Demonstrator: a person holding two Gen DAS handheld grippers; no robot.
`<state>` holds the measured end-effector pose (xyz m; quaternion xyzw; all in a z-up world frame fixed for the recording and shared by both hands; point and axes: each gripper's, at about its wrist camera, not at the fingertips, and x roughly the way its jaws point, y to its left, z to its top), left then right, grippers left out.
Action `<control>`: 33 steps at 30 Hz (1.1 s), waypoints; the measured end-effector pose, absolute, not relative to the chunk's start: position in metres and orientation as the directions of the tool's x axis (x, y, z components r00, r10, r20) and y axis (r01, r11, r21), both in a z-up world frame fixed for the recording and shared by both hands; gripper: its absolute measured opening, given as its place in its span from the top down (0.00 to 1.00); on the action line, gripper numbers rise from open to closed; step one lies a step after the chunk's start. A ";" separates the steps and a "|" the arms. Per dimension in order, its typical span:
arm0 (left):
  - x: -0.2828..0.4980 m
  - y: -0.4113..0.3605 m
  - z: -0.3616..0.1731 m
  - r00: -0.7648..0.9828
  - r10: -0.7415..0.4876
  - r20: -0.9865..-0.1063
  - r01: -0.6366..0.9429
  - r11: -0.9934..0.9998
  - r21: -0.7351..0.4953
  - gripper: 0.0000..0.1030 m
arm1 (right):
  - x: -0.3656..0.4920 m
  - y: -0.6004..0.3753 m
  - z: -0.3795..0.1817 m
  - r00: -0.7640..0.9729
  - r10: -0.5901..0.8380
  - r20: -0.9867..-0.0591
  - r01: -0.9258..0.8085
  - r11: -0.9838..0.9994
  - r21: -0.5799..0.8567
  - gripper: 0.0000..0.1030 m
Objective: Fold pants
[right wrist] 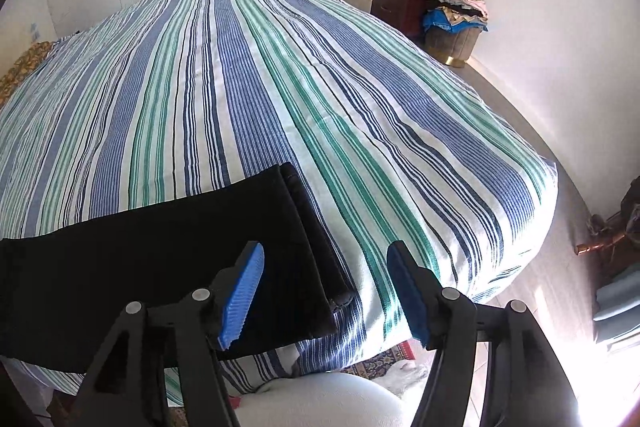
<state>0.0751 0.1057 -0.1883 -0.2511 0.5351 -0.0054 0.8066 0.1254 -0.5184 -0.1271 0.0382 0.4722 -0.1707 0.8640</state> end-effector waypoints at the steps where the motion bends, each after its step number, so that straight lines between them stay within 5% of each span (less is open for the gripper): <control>1: 0.074 0.107 -0.188 0.424 -0.274 -0.863 -0.267 0.873 -0.408 0.90 | 0.125 -0.518 -0.127 0.496 -0.261 -0.828 0.332 0.938 -0.097 0.36; 3: 0.072 0.109 -0.184 0.417 -0.243 -0.876 -0.286 0.880 -0.380 0.66 | 0.126 -0.517 -0.127 0.496 -0.263 -0.828 0.327 0.940 -0.102 0.36; 5: 0.066 0.113 -0.175 0.426 -0.208 -0.880 -0.303 0.884 -0.356 0.54 | 0.126 -0.515 -0.127 0.495 -0.267 -0.827 0.322 0.940 -0.112 0.36; 16: 0.074 0.129 -0.093 0.599 -0.066 -0.798 -0.202 0.952 -0.231 0.45 | 0.128 -0.512 -0.129 0.489 -0.268 -0.830 0.308 0.943 -0.123 0.35; 22: 0.141 0.142 -0.136 0.504 0.053 -0.862 -0.239 0.968 -0.080 0.47 | 0.129 -0.510 -0.132 0.477 -0.272 -0.836 0.299 0.945 -0.136 0.33; 24: 0.145 0.147 -0.158 0.401 0.081 -0.912 -0.278 0.960 -0.037 0.63 | 0.130 -0.510 -0.133 0.472 -0.269 -0.840 0.298 0.945 -0.135 0.32; 33: 0.098 0.154 -0.178 0.348 0.126 -0.929 -0.278 0.960 0.027 0.62 | 0.132 -0.507 -0.133 0.471 -0.273 -0.839 0.295 0.945 -0.142 0.32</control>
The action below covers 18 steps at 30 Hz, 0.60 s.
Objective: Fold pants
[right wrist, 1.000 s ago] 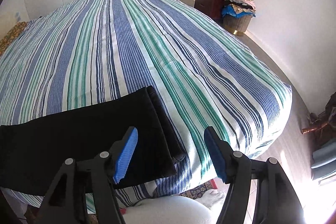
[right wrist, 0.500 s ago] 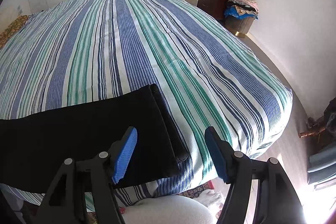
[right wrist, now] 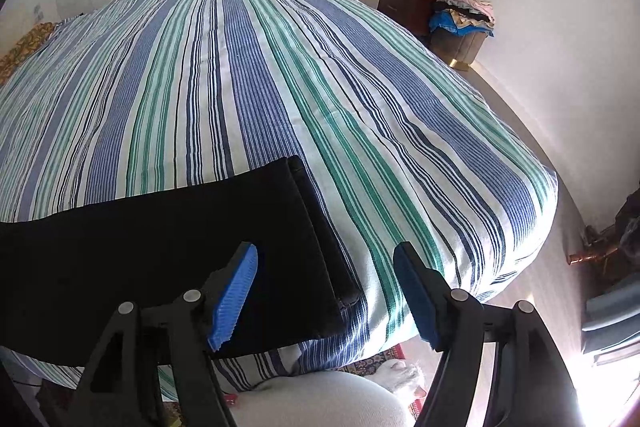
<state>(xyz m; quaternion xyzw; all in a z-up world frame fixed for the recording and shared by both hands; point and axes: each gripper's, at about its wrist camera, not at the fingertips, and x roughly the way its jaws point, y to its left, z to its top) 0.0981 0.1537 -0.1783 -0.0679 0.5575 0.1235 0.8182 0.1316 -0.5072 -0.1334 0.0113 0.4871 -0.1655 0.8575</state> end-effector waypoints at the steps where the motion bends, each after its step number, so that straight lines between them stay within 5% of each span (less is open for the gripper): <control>1: 0.097 0.155 -0.178 0.350 0.127 -0.928 -0.283 0.959 0.024 0.61 | 0.132 -0.507 -0.134 0.471 -0.272 -0.839 0.295 0.945 -0.141 0.32; 5: 0.101 0.154 -0.178 0.351 0.115 -0.929 -0.307 0.952 0.001 0.56 | 0.128 -0.519 -0.132 0.497 -0.194 -0.846 0.304 0.952 -0.040 0.32; 12: 0.100 0.155 -0.172 0.352 0.091 -0.932 -0.329 0.944 -0.033 0.49 | 0.088 -0.609 -0.134 0.636 0.083 -0.767 0.463 0.754 0.466 0.32; 18: 0.095 0.143 -0.169 0.345 0.092 -0.934 -0.314 0.949 -0.023 0.48 | 0.097 -0.607 -0.145 0.588 0.311 -0.747 0.391 0.699 0.599 0.32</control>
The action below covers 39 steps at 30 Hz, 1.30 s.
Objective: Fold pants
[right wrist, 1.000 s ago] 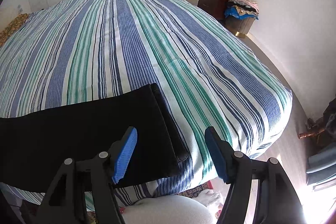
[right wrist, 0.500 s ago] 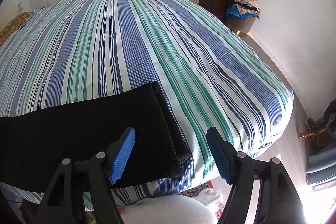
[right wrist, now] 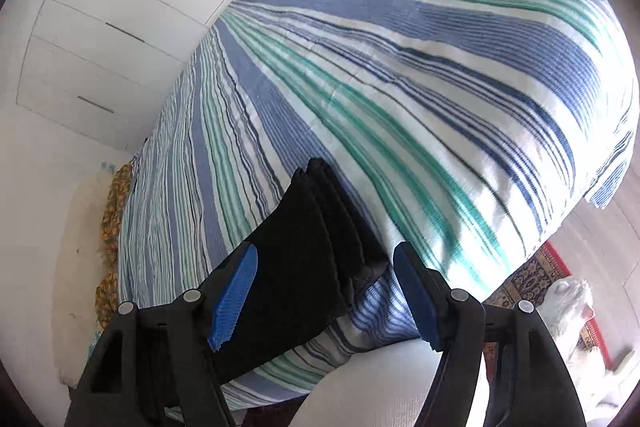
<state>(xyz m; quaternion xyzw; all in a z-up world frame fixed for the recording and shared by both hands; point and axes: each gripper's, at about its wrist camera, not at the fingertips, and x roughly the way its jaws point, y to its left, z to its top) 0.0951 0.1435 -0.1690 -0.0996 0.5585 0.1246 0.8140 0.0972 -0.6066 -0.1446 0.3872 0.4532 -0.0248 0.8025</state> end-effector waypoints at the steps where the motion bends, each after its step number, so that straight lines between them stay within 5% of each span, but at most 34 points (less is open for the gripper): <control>1: 0.094 0.142 -0.168 0.347 0.089 -0.934 -0.314 0.949 -0.026 0.48 | 0.100 -0.600 -0.142 0.568 0.313 -0.761 0.376 0.724 0.578 0.32; 6: 0.094 0.143 -0.169 0.345 0.082 -0.935 -0.314 0.949 -0.032 0.48 | 0.122 -0.579 -0.138 0.415 0.215 -0.884 0.331 0.870 0.366 0.32; 9: 0.091 0.145 -0.169 0.348 0.077 -0.935 -0.319 0.947 -0.041 0.47 | 0.129 -0.575 -0.153 0.310 0.235 -0.921 0.332 0.881 0.337 0.49; 11: 0.091 0.144 -0.171 0.344 0.078 -0.936 -0.318 0.947 -0.039 0.46 | 0.131 -0.570 -0.155 0.294 0.214 -0.932 0.313 0.900 0.305 0.76; 14: 0.092 0.143 -0.170 0.344 0.079 -0.936 -0.316 0.948 -0.036 0.46 | 0.132 -0.561 -0.151 0.294 0.152 -0.944 0.284 0.929 0.238 0.86; 20: 0.092 0.136 -0.168 0.349 0.068 -0.935 -0.303 0.952 -0.044 0.46 | 0.137 -0.527 -0.105 0.419 -0.047 -0.907 0.126 0.992 0.007 0.87; 23: 0.092 0.130 -0.169 0.349 0.061 -0.935 -0.281 0.959 -0.042 0.46 | 0.147 -0.540 -0.125 0.374 -0.066 -0.925 0.125 0.992 -0.020 0.87; 26: 0.090 0.127 -0.167 0.353 0.061 -0.934 -0.263 0.964 -0.036 0.46 | 0.151 -0.558 -0.153 0.310 0.014 -0.951 0.158 0.985 0.066 0.85; 30: 0.089 0.125 -0.171 0.343 0.065 -0.937 -0.259 0.966 -0.028 0.45 | 0.143 -0.593 -0.141 0.424 0.125 -0.897 0.272 0.927 0.257 0.65; 34: 0.092 0.124 -0.172 0.340 0.064 -0.938 -0.256 0.966 -0.027 0.44 | 0.148 -0.618 -0.145 0.458 0.291 -0.840 0.271 0.854 0.444 0.64; 39: 0.090 0.115 -0.169 0.345 0.061 -0.937 -0.238 0.971 -0.025 0.44 | 0.172 -0.620 -0.174 0.401 0.363 -0.841 0.274 0.829 0.488 0.61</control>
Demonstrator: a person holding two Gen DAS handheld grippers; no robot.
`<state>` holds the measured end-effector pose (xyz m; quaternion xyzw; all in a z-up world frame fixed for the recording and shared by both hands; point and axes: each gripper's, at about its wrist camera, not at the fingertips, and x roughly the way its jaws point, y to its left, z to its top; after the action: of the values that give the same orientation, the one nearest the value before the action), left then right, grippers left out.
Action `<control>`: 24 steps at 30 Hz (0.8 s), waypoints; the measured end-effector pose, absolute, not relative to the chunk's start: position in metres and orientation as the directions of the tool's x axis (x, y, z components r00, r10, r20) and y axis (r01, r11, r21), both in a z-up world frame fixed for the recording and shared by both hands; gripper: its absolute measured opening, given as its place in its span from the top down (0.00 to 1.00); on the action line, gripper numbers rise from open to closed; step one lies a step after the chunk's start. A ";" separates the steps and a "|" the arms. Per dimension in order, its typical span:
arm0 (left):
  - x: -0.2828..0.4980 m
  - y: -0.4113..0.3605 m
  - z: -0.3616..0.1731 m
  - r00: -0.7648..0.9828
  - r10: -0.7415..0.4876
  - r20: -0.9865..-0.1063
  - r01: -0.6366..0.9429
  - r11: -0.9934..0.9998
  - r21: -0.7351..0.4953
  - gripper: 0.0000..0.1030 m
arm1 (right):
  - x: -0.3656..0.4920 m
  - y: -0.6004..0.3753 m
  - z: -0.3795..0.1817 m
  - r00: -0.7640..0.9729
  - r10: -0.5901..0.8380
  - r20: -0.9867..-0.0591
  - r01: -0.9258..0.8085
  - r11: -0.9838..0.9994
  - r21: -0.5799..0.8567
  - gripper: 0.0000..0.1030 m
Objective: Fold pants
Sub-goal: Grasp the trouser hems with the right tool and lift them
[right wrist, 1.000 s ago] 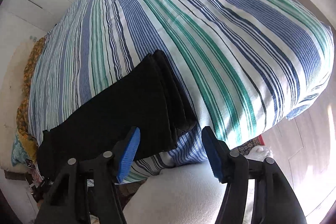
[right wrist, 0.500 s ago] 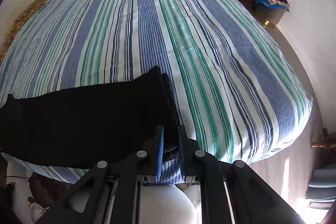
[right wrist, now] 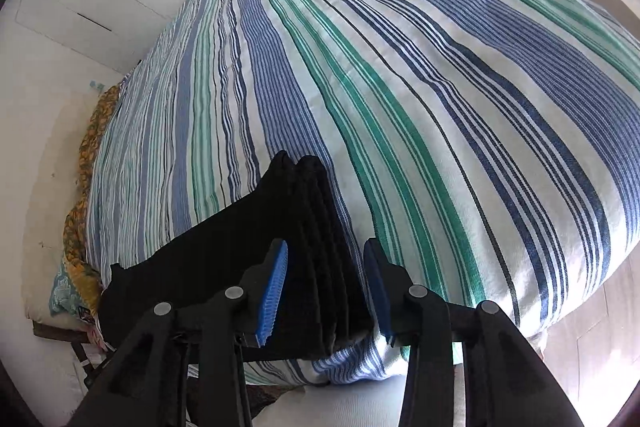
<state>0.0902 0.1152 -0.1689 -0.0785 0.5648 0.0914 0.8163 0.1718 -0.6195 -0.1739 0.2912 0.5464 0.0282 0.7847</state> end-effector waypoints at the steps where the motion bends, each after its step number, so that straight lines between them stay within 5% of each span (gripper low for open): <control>1: 0.090 0.115 -0.169 0.345 0.061 -0.937 -0.237 0.971 -0.024 0.44 | 0.177 -0.620 -0.182 0.379 0.385 -0.842 0.274 0.822 0.499 0.60; 9: 0.091 0.118 -0.173 0.333 0.063 -0.941 -0.260 0.965 -0.027 0.43 | 0.187 -0.605 -0.204 0.257 0.600 -0.757 0.187 0.738 0.648 0.58; 12: 0.092 0.114 -0.170 0.339 0.064 -0.939 -0.245 0.969 -0.022 0.43 | 0.190 -0.599 -0.212 0.218 0.547 -0.808 0.209 0.783 0.586 0.67; 13: 0.092 0.113 -0.169 0.344 0.061 -0.937 -0.241 0.970 -0.025 0.43 | 0.190 -0.595 -0.209 0.223 0.550 -0.804 0.200 0.782 0.591 0.82; 18: 0.091 0.116 -0.168 0.351 0.053 -0.935 -0.247 0.968 -0.038 0.43 | 0.179 -0.576 -0.173 0.329 0.662 -0.674 0.131 0.674 0.727 0.88; 24: 0.094 0.117 -0.168 0.368 0.029 -0.929 -0.246 0.967 -0.067 0.43 | 0.174 -0.492 -0.116 0.379 0.834 -0.400 -0.039 0.447 0.894 0.88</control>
<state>0.0942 0.1166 -0.1679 -0.0974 0.5559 0.0839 0.8213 0.1736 -0.4916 -0.1155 0.4275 0.4651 0.3065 0.7120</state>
